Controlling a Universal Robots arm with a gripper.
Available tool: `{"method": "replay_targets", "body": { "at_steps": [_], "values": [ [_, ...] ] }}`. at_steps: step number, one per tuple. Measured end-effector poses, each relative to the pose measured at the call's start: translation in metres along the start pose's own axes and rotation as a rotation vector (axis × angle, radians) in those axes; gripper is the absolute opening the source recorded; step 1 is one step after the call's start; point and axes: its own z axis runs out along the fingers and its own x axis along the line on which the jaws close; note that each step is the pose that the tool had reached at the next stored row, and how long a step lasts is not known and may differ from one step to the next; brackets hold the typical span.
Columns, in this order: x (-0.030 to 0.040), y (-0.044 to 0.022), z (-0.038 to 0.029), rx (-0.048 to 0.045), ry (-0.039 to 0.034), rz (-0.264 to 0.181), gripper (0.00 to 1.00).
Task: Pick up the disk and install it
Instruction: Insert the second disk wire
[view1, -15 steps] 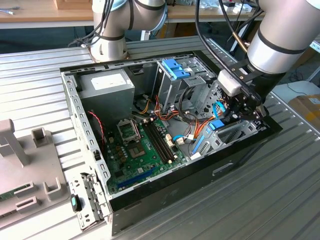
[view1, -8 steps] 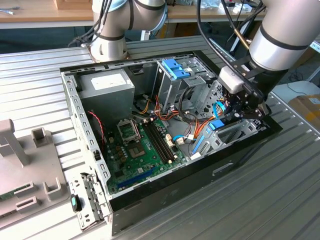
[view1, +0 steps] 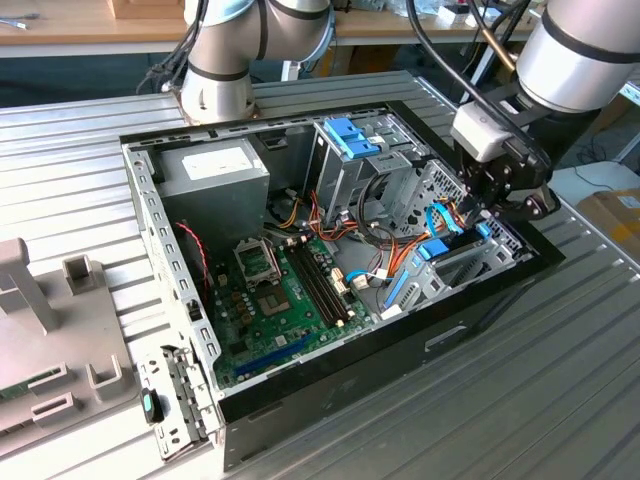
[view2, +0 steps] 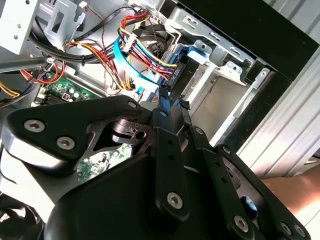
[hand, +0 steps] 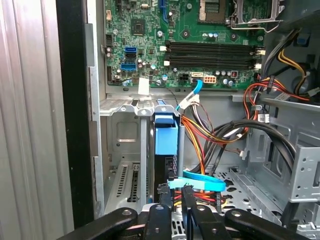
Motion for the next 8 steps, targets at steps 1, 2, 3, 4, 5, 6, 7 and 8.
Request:
{"method": "replay_targets", "body": {
  "at_steps": [1, 2, 3, 4, 5, 6, 7, 8],
  "values": [
    [0.0000, 0.0000, 0.0001, 0.0001, -0.0002, 0.000, 0.24],
    [0.0000, 0.0000, 0.0001, 0.0002, -0.0001, 0.001, 0.24],
    [0.0000, 0.0000, 0.0000, 0.0001, 0.0000, 0.001, 0.24],
    [0.0000, 0.0000, 0.0000, 0.0001, 0.0001, 0.001, 0.24],
    [0.0000, 0.0000, 0.0000, 0.0001, 0.0001, 0.001, 0.24],
    [-0.0001, -0.0009, 0.0001, -0.0023, 0.0005, 0.001, 0.24],
    [-0.0003, -0.0014, 0.0001, -0.0061, 0.0024, 0.003, 0.24],
    [-0.0004, -0.0016, 0.0003, -0.0123, 0.0038, 0.007, 0.24]
  ]
}}
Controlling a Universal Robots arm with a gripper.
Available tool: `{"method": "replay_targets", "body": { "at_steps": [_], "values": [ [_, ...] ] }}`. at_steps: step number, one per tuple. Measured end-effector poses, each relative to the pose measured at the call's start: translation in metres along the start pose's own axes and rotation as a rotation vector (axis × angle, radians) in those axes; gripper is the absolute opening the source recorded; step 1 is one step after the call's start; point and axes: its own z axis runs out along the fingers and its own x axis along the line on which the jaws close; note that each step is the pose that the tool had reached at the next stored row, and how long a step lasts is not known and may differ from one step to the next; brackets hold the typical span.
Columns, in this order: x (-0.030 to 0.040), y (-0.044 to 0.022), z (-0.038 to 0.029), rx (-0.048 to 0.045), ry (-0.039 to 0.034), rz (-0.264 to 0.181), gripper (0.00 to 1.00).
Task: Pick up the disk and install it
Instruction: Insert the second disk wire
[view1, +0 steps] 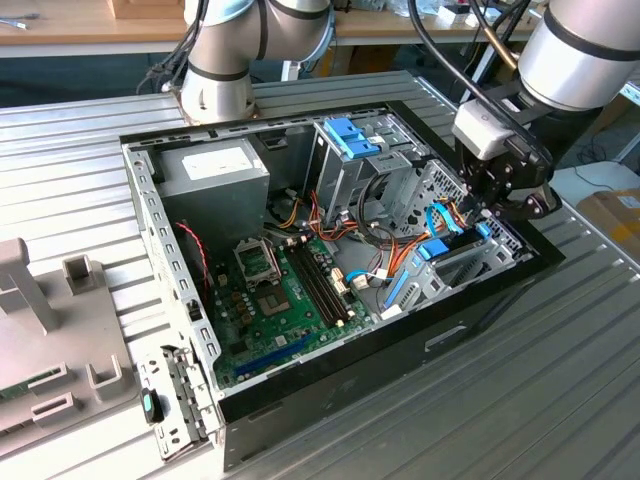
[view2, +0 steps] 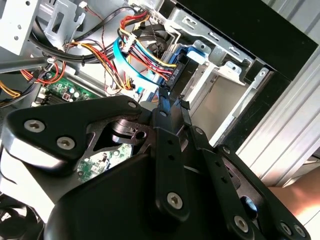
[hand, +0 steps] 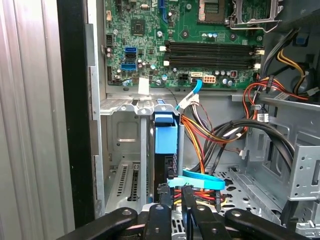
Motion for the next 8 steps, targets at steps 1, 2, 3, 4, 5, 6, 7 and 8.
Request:
{"method": "replay_targets", "body": {
  "at_steps": [1, 2, 3, 4, 5, 6, 7, 8],
  "values": [
    [-0.0001, -0.0001, 0.0000, -0.0052, 0.0009, 0.004, 0.24],
    [-0.0002, -0.0002, 0.0001, -0.0134, 0.0025, 0.011, 0.24],
    [-0.0003, -0.0002, 0.0000, -0.0201, 0.0044, 0.020, 0.24],
    [-0.0004, -0.0002, 0.0000, -0.0238, 0.0056, 0.027, 0.24],
    [-0.0006, -0.0001, 0.0000, -0.0284, 0.0076, 0.040, 0.24],
    [-0.0008, -0.0002, 0.0001, -0.0386, 0.0108, 0.059, 0.24],
    [-0.0009, -0.0002, 0.0000, -0.0591, 0.0130, 0.069, 0.24],
    [-0.0011, -0.0002, -0.0001, -0.0818, 0.0148, 0.077, 0.24]
  ]
}}
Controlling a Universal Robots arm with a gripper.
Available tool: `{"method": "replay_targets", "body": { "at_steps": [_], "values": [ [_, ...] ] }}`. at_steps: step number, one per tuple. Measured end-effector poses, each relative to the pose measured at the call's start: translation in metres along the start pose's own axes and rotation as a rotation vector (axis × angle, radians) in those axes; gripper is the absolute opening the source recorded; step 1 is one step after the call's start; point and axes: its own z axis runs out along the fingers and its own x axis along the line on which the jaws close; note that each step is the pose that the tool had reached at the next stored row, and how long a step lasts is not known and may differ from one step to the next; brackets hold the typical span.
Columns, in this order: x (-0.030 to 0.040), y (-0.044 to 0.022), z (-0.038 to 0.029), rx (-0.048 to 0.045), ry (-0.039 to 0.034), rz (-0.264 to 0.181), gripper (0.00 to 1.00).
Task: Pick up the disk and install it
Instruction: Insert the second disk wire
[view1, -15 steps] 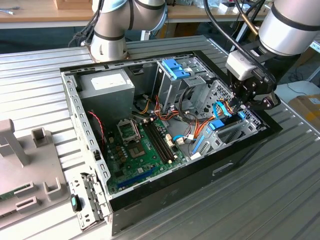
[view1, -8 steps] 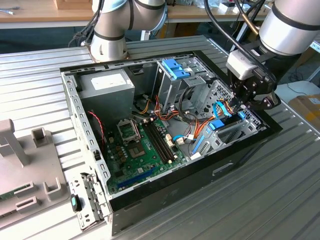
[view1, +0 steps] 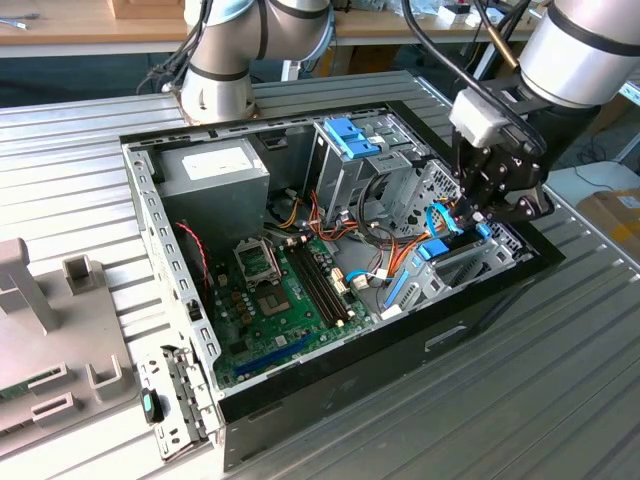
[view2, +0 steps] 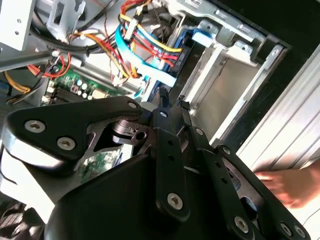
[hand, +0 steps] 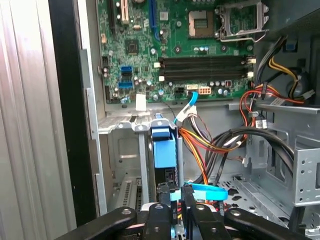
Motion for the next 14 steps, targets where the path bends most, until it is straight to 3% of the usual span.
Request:
{"method": "replay_targets", "body": {
  "at_steps": [1, 3, 14],
  "values": [
    [0.0000, -0.0002, 0.0001, -0.0168, 0.0014, 0.004, 0.24],
    [0.0000, -0.0005, 0.0002, -0.0266, 0.0020, 0.005, 0.24],
    [-0.0042, -0.0003, 0.0004, -0.0268, 0.0021, 0.005, 0.24]
  ]
}}
